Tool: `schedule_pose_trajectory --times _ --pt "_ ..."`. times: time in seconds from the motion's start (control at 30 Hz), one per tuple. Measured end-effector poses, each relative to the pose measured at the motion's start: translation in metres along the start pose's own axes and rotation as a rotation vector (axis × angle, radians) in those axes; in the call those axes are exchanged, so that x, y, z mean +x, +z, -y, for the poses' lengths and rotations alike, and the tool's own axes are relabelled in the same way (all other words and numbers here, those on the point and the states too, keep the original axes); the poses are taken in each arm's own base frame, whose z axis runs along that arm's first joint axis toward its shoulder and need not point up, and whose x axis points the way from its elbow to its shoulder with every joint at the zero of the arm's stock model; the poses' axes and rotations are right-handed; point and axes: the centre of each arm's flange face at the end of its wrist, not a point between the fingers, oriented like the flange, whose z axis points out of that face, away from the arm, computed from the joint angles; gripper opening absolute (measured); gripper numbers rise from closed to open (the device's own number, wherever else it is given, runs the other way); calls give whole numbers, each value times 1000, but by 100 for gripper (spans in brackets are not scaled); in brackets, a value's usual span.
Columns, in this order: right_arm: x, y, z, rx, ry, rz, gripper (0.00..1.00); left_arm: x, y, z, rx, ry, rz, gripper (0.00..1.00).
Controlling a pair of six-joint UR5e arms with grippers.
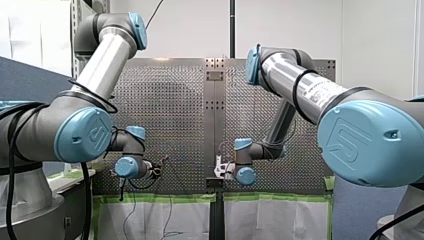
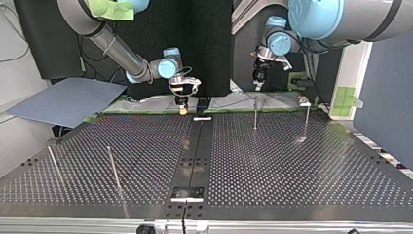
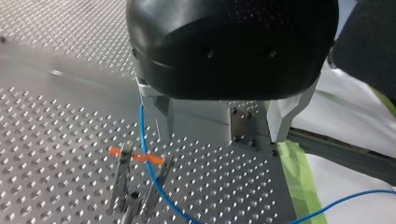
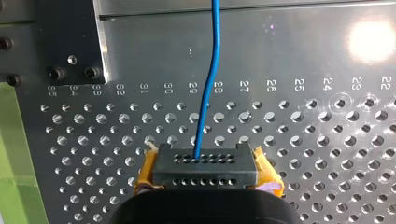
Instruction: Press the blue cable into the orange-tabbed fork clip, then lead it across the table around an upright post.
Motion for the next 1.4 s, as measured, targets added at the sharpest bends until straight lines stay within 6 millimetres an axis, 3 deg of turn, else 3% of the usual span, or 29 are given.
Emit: schedule_pose_trajectory --times 0.27,0.93,1.13,1.4 --pt "-1 -1 1 1 0 1 0 0 0 18 15 21 2 100" --pt "-6 -2 1 2 -3 12 0 -28 35 83 24 -54 87 100" --pt "-7 -2 0 1 -4 15 0 -17 41 101 13 -44 73 100" --pt "-7 -2 -1 -1 -6 17 0 3 56 98 -56 -33 54 100"
